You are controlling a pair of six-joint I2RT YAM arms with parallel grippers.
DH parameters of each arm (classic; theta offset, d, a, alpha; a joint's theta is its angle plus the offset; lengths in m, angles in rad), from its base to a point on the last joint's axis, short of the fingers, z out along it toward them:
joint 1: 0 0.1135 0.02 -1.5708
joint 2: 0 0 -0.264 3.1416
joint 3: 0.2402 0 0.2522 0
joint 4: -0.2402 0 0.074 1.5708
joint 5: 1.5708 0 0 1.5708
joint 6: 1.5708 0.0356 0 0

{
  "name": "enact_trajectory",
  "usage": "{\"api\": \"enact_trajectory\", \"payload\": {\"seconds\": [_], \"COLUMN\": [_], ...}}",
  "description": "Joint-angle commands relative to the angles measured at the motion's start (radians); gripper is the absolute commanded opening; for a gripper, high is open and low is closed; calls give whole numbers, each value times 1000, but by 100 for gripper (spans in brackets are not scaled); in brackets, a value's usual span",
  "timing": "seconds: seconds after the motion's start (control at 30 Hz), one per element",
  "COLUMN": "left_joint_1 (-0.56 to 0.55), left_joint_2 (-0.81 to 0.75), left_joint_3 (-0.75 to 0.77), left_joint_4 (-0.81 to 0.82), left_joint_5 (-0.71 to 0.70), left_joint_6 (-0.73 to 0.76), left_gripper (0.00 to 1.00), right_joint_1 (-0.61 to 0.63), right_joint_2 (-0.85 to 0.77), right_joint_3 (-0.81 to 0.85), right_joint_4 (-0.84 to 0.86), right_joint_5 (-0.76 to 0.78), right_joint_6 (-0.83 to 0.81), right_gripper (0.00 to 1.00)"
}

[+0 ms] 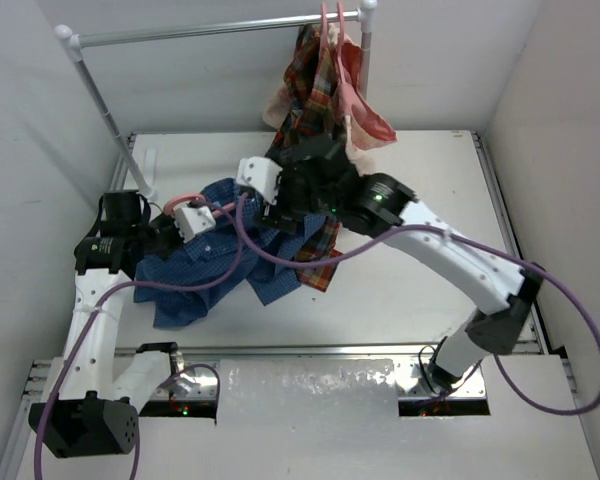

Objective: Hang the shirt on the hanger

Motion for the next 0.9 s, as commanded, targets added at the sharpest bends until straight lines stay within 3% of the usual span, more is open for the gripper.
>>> {"api": "enact_trajectory", "payload": {"seconds": [0.0,0.3,0.4,0.5,0.53,0.63,0.87], "left_joint_1": [-8,-8,-9,-9,-9,-8,-9], "left_joint_2": [-17,-9,-18,-27,-27,-23,-18], "left_joint_3": [29,32,32,34,37,49,37], "left_joint_4": [-11,-85,-86,-75,-57,-16,179], "left_joint_5": [55,92,107,145,153,179,183], "left_joint_6": [68,158,163,158,146,93,-148], "left_gripper": [0,0,0,0,0,0,0], "right_joint_1": [-9,-26,-26,-26,-26,-27,-26], "right_joint_2": [58,199,245,239,230,170,90], "right_joint_3": [11,62,71,17,-22,-116,-205], "right_joint_4": [-100,-105,-117,-59,-12,97,205], "right_joint_5": [42,-7,-63,-124,-139,-181,-221], "right_joint_6": [-127,-220,-214,-185,-165,-115,-16], "right_gripper": [72,72,58,30,16,1,0]}}
